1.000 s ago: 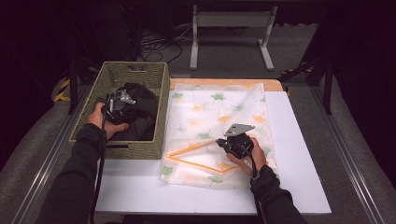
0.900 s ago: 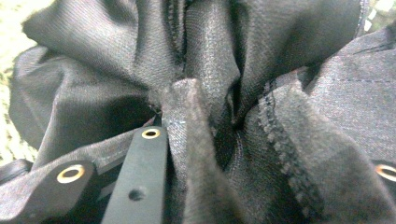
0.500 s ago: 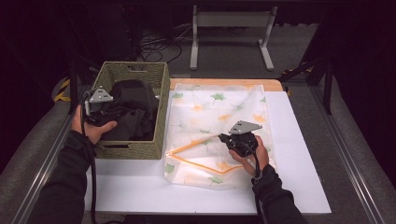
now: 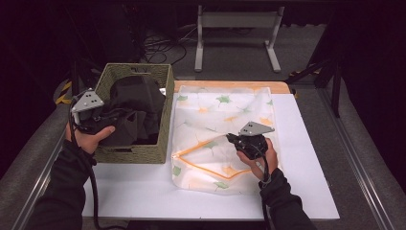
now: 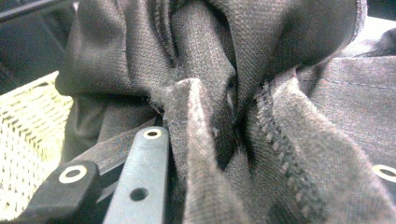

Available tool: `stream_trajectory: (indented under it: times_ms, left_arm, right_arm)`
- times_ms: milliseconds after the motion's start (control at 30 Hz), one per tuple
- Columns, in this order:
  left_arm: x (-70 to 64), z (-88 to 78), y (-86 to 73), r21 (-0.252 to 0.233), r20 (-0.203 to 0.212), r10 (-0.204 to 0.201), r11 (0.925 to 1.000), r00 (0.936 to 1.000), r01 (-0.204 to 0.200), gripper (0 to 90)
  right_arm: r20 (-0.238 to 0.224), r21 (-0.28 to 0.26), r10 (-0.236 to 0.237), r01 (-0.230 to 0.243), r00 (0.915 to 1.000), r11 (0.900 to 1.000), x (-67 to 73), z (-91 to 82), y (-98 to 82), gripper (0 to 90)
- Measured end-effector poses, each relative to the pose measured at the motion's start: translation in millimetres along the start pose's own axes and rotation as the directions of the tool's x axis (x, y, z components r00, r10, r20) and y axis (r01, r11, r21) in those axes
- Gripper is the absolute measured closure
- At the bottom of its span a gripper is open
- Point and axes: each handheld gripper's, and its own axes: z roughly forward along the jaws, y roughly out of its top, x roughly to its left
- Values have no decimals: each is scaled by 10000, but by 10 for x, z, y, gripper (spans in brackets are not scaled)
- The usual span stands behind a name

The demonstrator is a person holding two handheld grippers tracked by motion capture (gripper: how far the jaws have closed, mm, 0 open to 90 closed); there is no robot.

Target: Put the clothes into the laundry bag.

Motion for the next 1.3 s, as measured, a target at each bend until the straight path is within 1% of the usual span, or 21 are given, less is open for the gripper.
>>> stream_trajectory:
  times_ms: [33, 100, 233, 300, 433, 467, 600, 633, 667, 700, 733, 767, 933, 1067, 1100, 1133, 1167, 1200, 1233, 1267, 1300]
  left_arm:
    - [0, 0, 0, 0, 0, 0, 10000, 10000, 0, 695]
    - [-59, -67, 30, -240, 134, 123, 9996, 9998, -120, 695]
    - [-179, -159, 69, -651, 322, 106, 9978, 9994, -85, 696]
    - [-224, -192, 79, -826, 358, 196, 9964, 9992, -166, 696]
    - [-341, -233, 78, -1080, 629, 206, 9941, 9978, -138, 696]
    - [-373, -241, 77, -1088, 761, 323, 9938, 9966, -239, 697]
    - [-530, -265, 74, -1373, 1175, 413, 9902, 9922, -249, 698]
    - [-578, -268, 71, -1482, 1293, 362, 9888, 9909, -168, 698]
    - [-626, -271, 76, -1474, 1433, 432, 9888, 9887, -218, 698]
    - [-682, -277, 88, -1469, 1474, 599, 9884, 9873, -380, 698]
    - [-733, -283, 96, -1534, 1484, 634, 9873, 9869, -403, 699]
    - [-776, -293, 105, -1527, 1639, 675, 9874, 9842, -423, 699]
    - [-969, -370, 147, -1835, 2048, 876, 9818, 9749, -496, 699]
    - [-1116, -409, 170, -1838, 2197, 1056, 9808, 9698, -652, 699]
    - [-1164, -416, 174, -1840, 2378, 1087, 9808, 9652, -651, 699]
    - [-1193, -420, 177, -1889, 2428, 1176, 9794, 9629, -720, 699]
    - [-1244, -428, 185, -1877, 2586, 1287, 9789, 9574, -809, 699]
    - [-1290, -430, 193, -1838, 2729, 1283, 9798, 9534, -792, 699]
    - [-1325, -428, 196, -1877, 2905, 1330, 9790, 9476, -799, 699]
    - [-1355, -424, 194, -1896, 3029, 1308, 9790, 9440, -748, 698]
    - [-1398, -413, 195, -1829, 3138, 1371, 9797, 9395, -819, 699]
  right_arm:
    - [0, 0, 0, 0, 10000, 10000, 0, 0, 0, 898]
    - [65, -51, -43, 43, 10000, 10000, 1, -10, 7, 898]
    - [92, -187, 16, -14, 10000, 9998, 2, -33, 30, 898]
    - [89, -223, -34, 36, 10000, 9997, 6, -34, 38, 898]
    - [71, -264, -48, 50, 10000, 9996, 11, -37, 50, 898]
    - [64, -269, -42, 43, 10000, 9996, 9, -39, 51, 899]
    - [89, -286, 24, -21, 10000, 9996, -1, -42, 54, 898]
    - [99, -294, -6, 9, 10000, 9996, -4, -40, 54, 898]
    - [107, -287, 20, -17, 9999, 9996, -2, -40, 55, 899]
    - [116, -295, 33, -30, 9999, 9996, -2, -41, 55, 899]
    - [120, -288, 26, -23, 9999, 9996, -2, -42, 56, 899]
    - [137, -290, 31, -27, 9999, 9996, -1, -43, 56, 899]
    - [180, -338, 72, -65, 9998, 9994, -13, -53, 57, 899]
    - [190, -361, 113, -106, 9998, 9993, -21, -65, 57, 898]
    - [193, -368, 120, -113, 9997, 9993, -23, -68, 58, 899]
    - [218, -376, 124, -115, 9997, 9992, -24, -71, 59, 899]
    - [216, -381, 123, -115, 9997, 9992, -24, -72, 60, 899]
    - [210, -381, 125, -117, 9997, 9992, -22, -74, 62, 899]
    - [211, -385, 119, -111, 9997, 9992, -21, -74, 64, 899]
    - [193, -388, 126, -119, 9997, 9992, -19, -74, 66, 899]
    - [199, -391, 117, -109, 9997, 9992, -19, -73, 67, 899]
